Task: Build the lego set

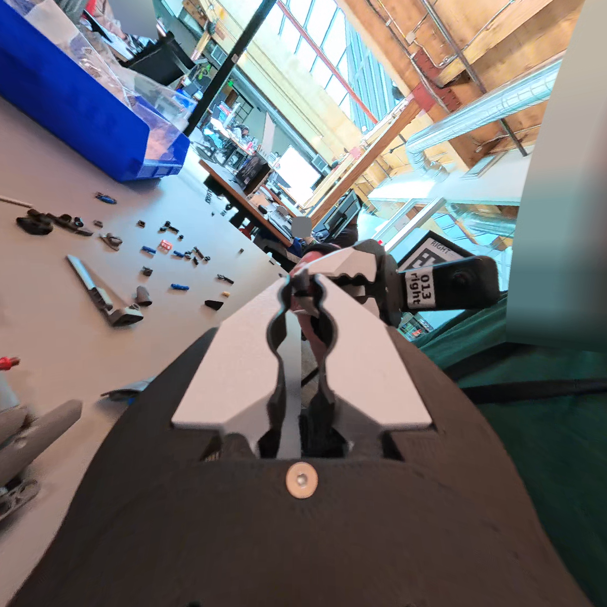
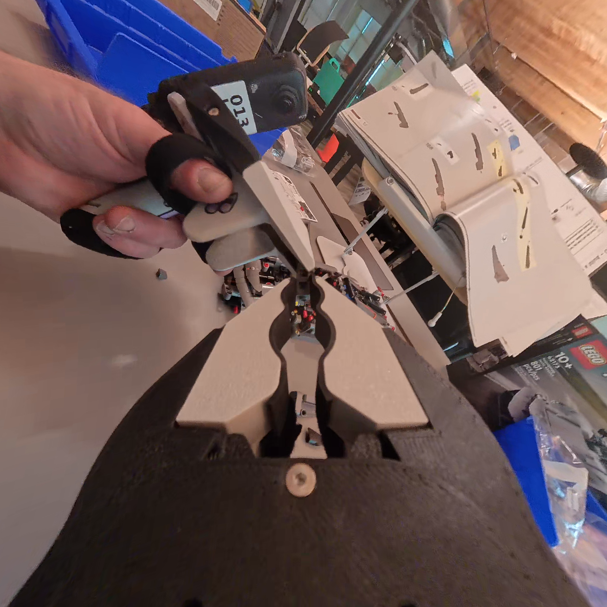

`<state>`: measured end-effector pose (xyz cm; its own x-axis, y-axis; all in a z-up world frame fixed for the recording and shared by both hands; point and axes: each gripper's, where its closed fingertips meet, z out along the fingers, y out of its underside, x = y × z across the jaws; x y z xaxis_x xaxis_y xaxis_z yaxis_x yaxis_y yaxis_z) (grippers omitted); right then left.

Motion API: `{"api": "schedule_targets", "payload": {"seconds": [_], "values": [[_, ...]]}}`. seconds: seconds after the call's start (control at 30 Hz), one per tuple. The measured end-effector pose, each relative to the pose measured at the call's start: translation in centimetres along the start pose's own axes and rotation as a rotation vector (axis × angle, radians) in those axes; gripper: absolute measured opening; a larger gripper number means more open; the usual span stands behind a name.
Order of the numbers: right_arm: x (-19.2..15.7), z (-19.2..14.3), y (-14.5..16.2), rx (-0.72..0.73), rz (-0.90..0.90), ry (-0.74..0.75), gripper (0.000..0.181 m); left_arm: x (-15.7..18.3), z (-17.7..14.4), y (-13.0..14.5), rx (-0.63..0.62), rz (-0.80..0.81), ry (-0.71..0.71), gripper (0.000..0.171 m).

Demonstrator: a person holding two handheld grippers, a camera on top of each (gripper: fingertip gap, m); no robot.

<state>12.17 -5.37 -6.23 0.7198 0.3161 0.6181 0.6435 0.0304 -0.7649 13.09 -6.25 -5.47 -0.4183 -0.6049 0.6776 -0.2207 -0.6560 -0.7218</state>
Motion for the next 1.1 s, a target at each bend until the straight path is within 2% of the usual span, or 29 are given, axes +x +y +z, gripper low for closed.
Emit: {"api": "schedule_targets", "payload": {"seconds": [0.07, 0.17, 0.33, 0.47, 0.53, 0.63, 0.83, 0.97, 1.1], "values": [[0.0, 0.1, -0.2, 0.008, -0.004, -0.001, 0.006, -0.1, -0.1, -0.2, 0.016, 0.019, 0.006, 0.006], [0.6, -0.2, -0.4, 0.039, 0.074, -0.013, 0.020, 0.4, -0.5, -1.1, 0.080, 0.053, 0.047, 0.005], [0.8, -0.9, -0.7, 0.136, 0.484, -0.183, 0.021, 1.3, -0.5, -1.3, 0.102, 0.105, 0.122, 0.005], [-0.1, -0.9, -1.5, 0.209, 0.669, -0.327, 0.018, 1.9, 0.0, -0.9, 0.083, 0.163, 0.146, 0.005], [-0.2, -1.3, -2.0, 0.259, 0.740, -0.352, 0.009, 2.6, 0.0, -0.5, 0.069, 0.184, 0.178, 0.005], [-1.1, -1.8, -2.0, 0.261, 0.765, -0.355, 0.009, 2.9, -0.2, 0.5, 0.026, 0.198, 0.196, 0.005], [-3.1, -3.6, -0.3, 0.185, 0.656, -0.278, 0.008, 2.7, 0.2, 3.4, -0.094, 0.177, 0.181, 0.015], [-3.6, -4.5, 0.0, 0.212, 0.754, -0.310, 0.008, 3.2, 1.4, 4.6, -0.137, 0.183, 0.214, 0.006], [-3.4, -4.9, 0.4, 0.211, 0.785, -0.314, 0.008, 3.0, 1.9, 4.7, -0.146, 0.182, 0.212, 0.006]]}}
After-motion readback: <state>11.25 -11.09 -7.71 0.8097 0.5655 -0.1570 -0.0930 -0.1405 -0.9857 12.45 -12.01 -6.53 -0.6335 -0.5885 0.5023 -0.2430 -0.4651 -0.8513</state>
